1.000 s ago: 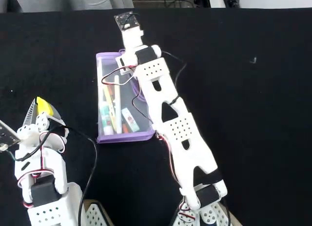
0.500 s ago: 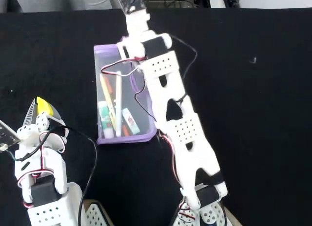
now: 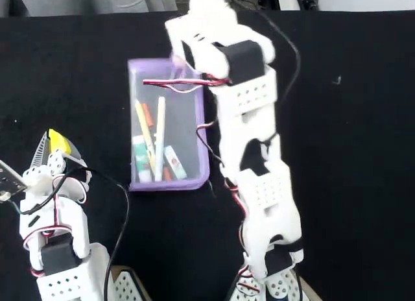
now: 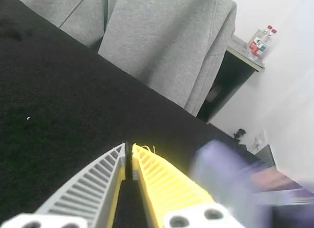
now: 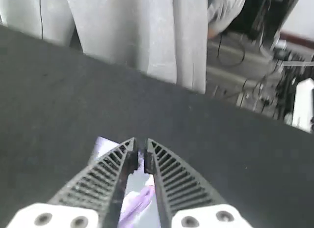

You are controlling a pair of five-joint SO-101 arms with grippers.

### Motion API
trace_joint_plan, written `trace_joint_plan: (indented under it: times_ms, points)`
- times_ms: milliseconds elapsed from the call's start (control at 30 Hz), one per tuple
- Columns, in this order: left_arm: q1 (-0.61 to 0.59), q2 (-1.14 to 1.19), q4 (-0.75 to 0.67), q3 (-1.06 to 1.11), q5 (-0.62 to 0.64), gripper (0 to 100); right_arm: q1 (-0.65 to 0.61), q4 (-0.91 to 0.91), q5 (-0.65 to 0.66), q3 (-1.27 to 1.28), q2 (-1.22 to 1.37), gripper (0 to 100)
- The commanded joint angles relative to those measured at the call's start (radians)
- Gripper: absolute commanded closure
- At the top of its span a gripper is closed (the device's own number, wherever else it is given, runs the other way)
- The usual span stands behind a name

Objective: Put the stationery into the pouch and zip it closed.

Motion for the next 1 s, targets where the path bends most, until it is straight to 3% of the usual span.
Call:
trace_joint_plan:
  times_ms: [0,200,300,400,533,767,967]
  points:
    - [-0.007,-0.006,-0.018,-0.012,0.012,97,0.008,0.048,0.044,-0.041,-0.128,98.8]
    - [-0.007,-0.006,-0.018,-0.012,0.012,97,0.006,0.091,0.026,-0.013,-0.077,98.2]
    - [-0.007,-0.006,-0.018,-0.012,0.012,97,0.028,0.043,-0.080,0.058,0.013,97.6]
    - [-0.007,-0.006,-0.018,-0.012,0.012,97,0.029,-0.034,-0.155,0.122,0.128,88.0]
    - [-0.007,-0.006,-0.018,-0.012,0.012,97,0.029,-0.149,-0.123,0.156,0.305,75.6]
    - [-0.007,-0.006,-0.020,-0.012,0.012,97,0.037,-0.261,-0.075,0.070,0.567,78.9]
    - [-0.007,-0.006,-0.020,-0.012,0.012,97,0.034,-0.227,-0.077,-0.068,0.679,79.0]
